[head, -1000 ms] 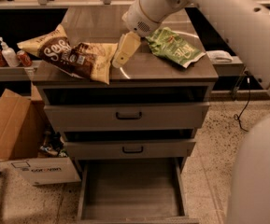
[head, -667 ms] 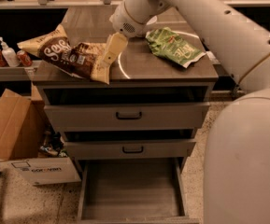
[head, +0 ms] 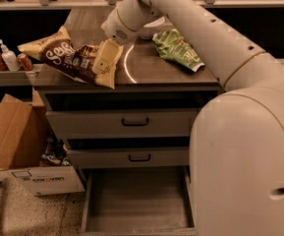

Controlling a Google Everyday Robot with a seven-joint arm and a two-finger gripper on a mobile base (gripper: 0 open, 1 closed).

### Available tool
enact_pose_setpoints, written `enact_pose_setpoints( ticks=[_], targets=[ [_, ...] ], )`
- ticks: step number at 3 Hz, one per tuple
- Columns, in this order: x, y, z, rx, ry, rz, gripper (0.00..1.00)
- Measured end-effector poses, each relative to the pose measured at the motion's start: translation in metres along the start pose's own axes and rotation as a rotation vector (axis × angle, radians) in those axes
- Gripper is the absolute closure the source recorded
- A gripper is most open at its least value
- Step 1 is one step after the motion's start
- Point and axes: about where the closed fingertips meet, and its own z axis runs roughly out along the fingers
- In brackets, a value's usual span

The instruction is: Place brown chip bag into bottom drawer

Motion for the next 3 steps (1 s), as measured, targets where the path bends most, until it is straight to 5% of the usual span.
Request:
enact_pose_setpoints(
  ticks=[1,3],
  targets=[
    [-0.008,0.007,0.018,-0.049,-0.025,-0.006,0.00],
    [-0.018,0.021,0.034,-0.105,-0.039,-0.014,0.41]
  ],
)
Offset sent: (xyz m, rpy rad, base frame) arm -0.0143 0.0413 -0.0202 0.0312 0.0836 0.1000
